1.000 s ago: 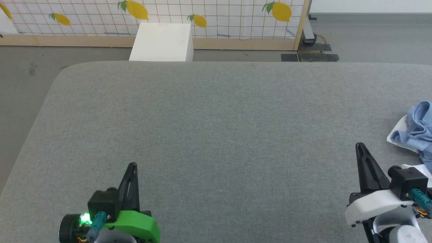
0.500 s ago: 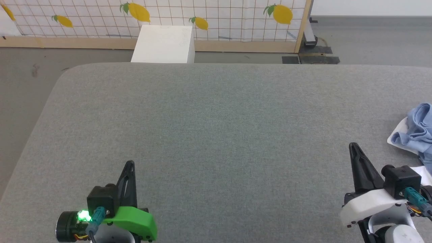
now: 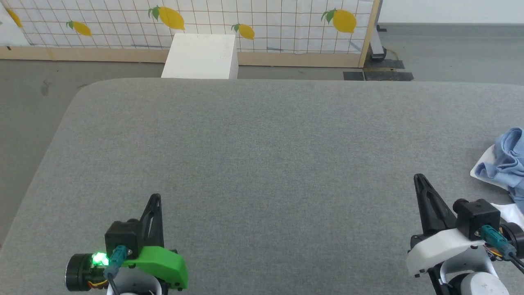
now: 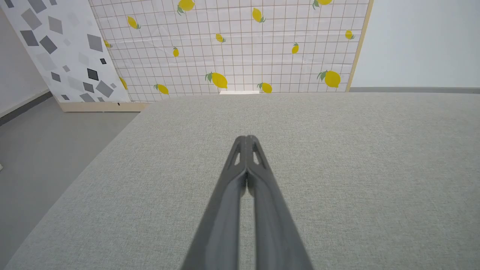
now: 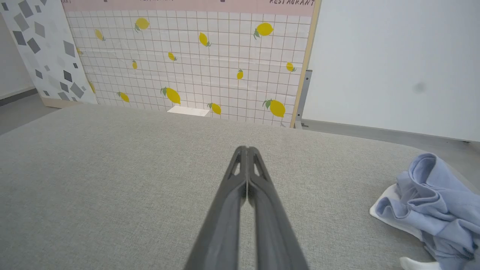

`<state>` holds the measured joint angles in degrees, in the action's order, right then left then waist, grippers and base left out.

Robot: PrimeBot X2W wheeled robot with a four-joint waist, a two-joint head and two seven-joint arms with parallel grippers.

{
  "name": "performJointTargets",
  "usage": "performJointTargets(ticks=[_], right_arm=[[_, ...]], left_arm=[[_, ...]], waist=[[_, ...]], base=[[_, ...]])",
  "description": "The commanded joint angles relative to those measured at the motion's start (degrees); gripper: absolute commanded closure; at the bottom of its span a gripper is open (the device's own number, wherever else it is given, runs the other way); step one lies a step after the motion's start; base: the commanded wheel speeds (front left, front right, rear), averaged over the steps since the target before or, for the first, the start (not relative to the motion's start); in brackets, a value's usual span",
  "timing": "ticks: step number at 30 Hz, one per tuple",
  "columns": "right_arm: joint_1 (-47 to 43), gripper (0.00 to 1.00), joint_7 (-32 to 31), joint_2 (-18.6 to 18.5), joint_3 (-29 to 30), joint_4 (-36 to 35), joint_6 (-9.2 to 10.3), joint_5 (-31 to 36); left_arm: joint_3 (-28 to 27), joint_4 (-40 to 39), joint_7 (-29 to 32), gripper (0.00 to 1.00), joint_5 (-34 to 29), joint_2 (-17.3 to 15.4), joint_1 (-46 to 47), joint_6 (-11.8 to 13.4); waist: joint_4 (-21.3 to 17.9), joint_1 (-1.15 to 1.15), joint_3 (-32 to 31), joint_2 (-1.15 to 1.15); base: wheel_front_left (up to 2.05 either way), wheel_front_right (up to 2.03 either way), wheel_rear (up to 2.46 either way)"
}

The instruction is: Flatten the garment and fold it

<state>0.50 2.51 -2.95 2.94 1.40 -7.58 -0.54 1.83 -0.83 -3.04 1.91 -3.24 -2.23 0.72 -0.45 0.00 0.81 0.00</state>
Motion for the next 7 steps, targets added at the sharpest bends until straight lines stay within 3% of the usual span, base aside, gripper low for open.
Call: performJointTargets(ticks=[1,7], right_arm=[[-0.4,1.0,-0.3,0.1,-0.4,-0.4,0.07,0.3],[-0.4,1.0,-0.9,0.1,-1.1,-0.7,0.08,0.3]], left_arm=[[-0.4,0.1,0.4,1.0,-0.5,0.3,1.0,-0.3],[-0.8,0.3,1.1,1.0,-0.8,0.3,1.4,-0.4]], waist=[[0.0,0.0,0.0,0.0],[0.1,0.0,-0.3,0.0]], base=[[0.0,0.0,0.0],[0.0,0.0,0.0]])
